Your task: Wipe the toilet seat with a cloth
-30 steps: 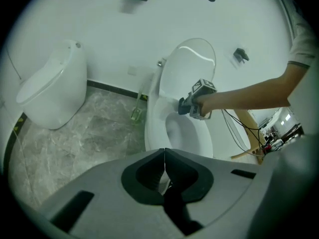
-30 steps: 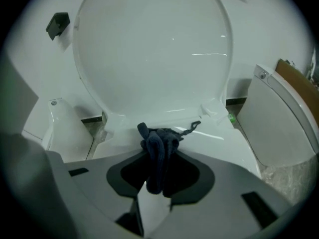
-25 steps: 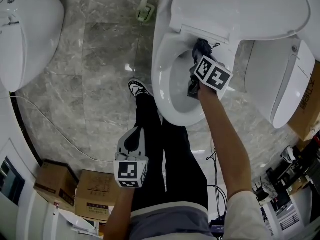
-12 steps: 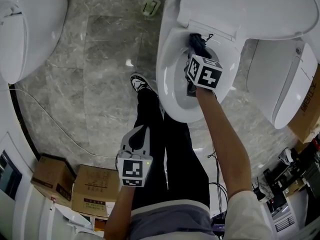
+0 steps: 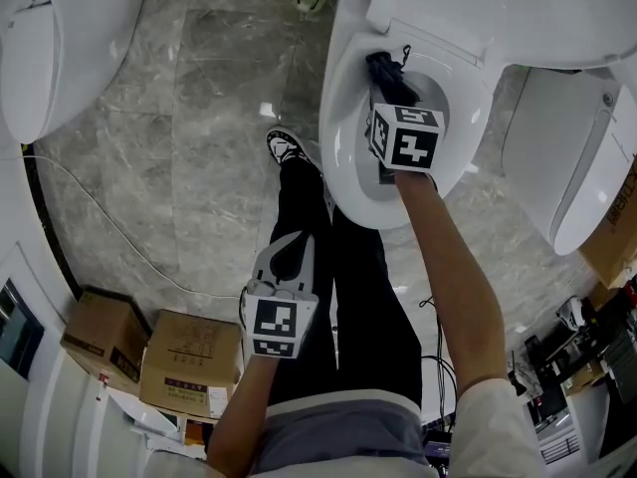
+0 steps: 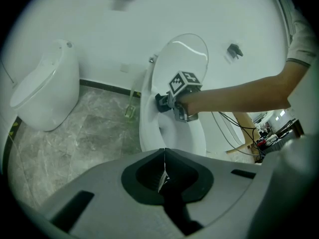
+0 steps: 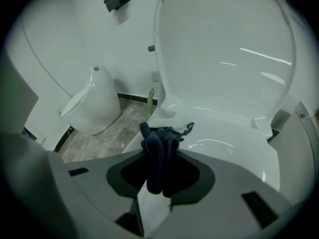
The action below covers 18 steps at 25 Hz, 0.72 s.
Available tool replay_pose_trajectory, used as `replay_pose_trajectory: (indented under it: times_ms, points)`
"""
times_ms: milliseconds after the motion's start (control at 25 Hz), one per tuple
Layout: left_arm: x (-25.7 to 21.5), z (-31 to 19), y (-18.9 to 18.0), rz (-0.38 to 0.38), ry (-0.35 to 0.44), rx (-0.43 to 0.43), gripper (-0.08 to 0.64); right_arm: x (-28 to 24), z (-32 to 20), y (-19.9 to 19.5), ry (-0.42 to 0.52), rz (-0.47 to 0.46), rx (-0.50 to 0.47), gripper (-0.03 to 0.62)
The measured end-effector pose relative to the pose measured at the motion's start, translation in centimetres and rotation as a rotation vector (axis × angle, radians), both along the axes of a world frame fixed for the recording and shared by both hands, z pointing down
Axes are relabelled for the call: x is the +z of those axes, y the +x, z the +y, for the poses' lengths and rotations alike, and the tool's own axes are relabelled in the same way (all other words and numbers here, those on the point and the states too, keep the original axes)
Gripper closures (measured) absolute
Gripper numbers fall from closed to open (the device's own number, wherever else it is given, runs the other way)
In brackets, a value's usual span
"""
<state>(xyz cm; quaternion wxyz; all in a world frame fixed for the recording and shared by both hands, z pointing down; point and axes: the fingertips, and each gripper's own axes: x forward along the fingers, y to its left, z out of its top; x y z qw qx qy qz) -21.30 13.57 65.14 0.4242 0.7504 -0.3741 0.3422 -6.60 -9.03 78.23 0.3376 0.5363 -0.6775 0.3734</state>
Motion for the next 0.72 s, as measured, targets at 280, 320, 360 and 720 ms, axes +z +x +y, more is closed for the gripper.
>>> replay_pose_trajectory:
  times_ms: [280,320,360,720]
  points:
    - [0.6,1.0,0.6,-0.021,-0.021,0.022,0.549,-0.1,2.1,-2.3,0.013,-0.024,-0.156,0.482]
    - [0.7,1.1,0.7,-0.023,-0.026,0.026,0.549,-0.1,2.5,-2.6,0.013,-0.03,-0.18,0.482]
    - [0.8,1.2,0.9,-0.024,-0.029,0.031,0.549,-0.1,3.0,-2.9,0.012,-0.038,-0.202,0.482]
    - [0.9,2.0,1.9,-0.03,-0.039,0.028,0.549,-0.5,7.1,-5.1,0.03,-0.05,-0.455,0.482]
